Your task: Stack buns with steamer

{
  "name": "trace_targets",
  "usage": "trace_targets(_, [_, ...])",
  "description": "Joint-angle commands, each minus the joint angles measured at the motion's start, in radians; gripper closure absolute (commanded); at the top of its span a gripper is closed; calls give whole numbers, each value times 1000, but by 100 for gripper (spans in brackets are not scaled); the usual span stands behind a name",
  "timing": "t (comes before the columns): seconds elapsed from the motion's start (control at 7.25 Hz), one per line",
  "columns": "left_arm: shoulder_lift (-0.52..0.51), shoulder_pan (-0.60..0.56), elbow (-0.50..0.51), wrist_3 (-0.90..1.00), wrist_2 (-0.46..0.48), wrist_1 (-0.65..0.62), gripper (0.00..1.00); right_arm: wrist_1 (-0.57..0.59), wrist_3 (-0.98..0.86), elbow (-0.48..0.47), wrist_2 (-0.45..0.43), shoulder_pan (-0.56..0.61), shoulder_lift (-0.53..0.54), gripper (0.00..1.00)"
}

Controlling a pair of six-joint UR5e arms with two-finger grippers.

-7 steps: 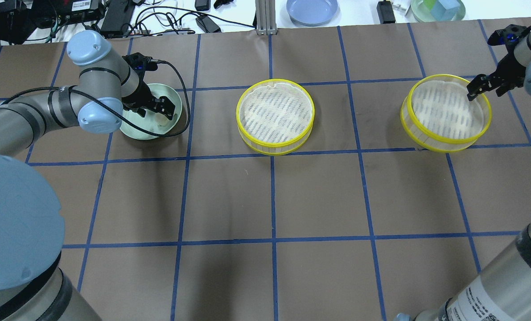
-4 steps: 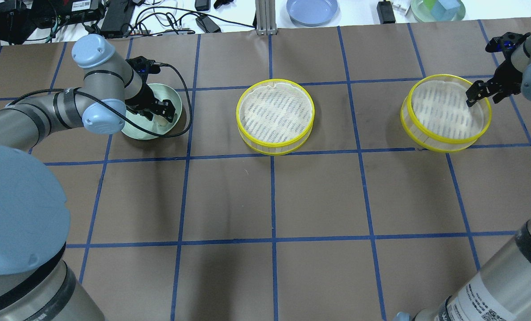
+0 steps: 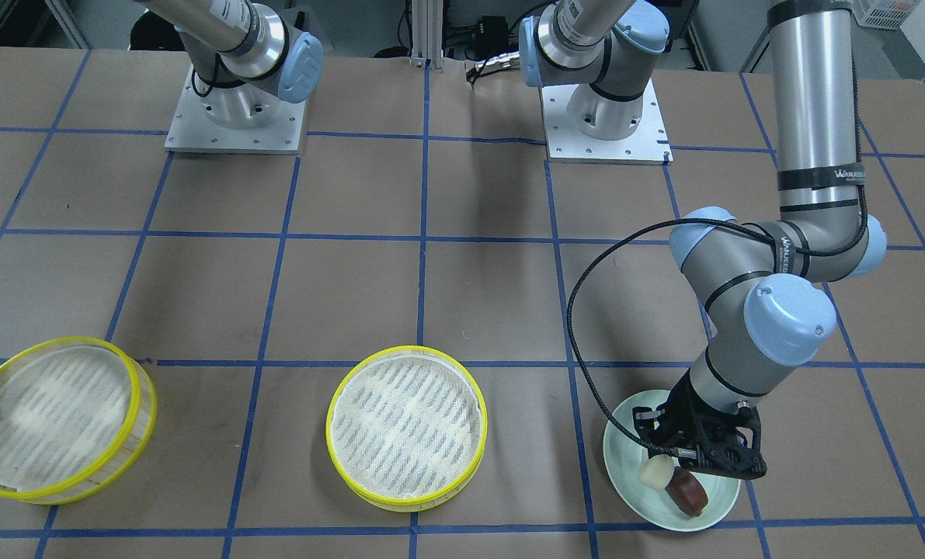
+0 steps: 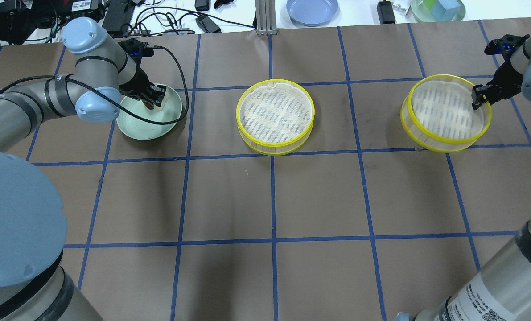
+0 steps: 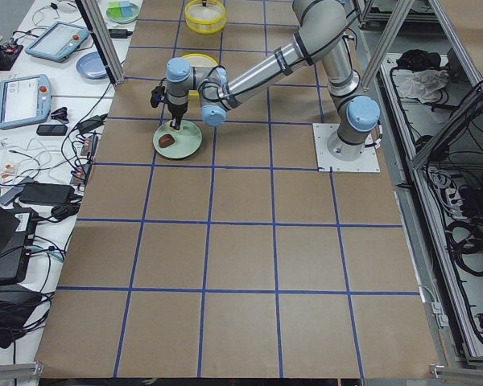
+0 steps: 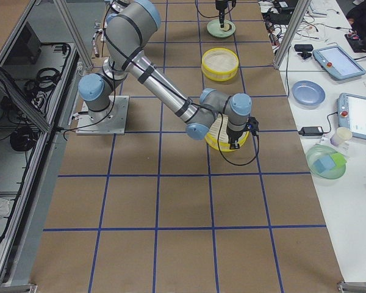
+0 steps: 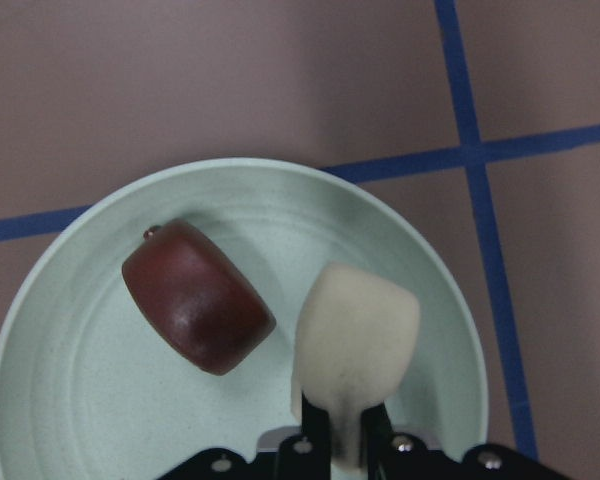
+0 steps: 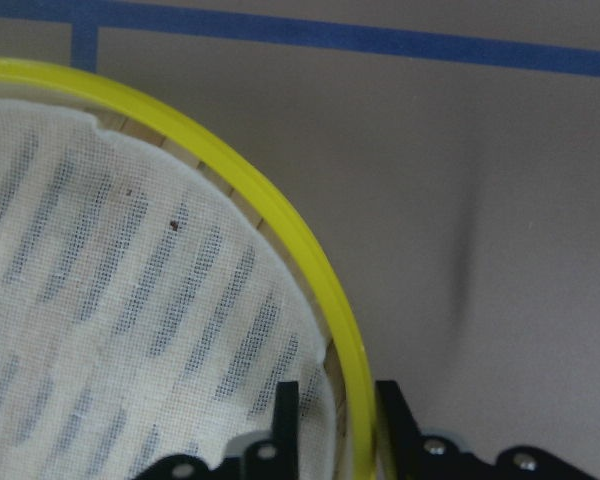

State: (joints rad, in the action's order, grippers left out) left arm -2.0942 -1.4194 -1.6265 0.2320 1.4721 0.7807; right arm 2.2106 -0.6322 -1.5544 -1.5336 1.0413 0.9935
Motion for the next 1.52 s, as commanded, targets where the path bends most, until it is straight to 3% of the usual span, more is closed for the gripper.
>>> trace_targets(0.0, [25, -82, 39, -274, -7, -32, 100, 0, -26, -1, 1, -10, -3, 82])
trace_targets(0.28, [33, -223, 69, -537, -9, -37, 100, -8, -29, -1, 3, -12, -6, 88])
trace_targets(0.41, [25, -275, 68, -619, -62, -67, 100, -46, -29, 0, 4, -12, 3, 88])
trace_targets(0.83, [-4, -352, -7, -649, -105, -69, 100, -146, -17, 0, 15, -7, 83, 90])
trace_targets(0.97, [-4, -354, -30, -652, -108, -75, 90, -181, -5, -1, 18, -1, 115, 91])
trace_targets(1.1, [-4, -355, -32, -642, -128, -72, 10, -221, 40, 0, 20, 17, 143, 92])
trace_targets(1.24, [-1, -355, -30, -639, -180, -72, 0, -226, 67, 0, 14, 48, 172, 92])
trace_targets(1.38, [8, -355, -29, -637, -185, -75, 0, -262, 109, 0, 4, 78, 200, 92])
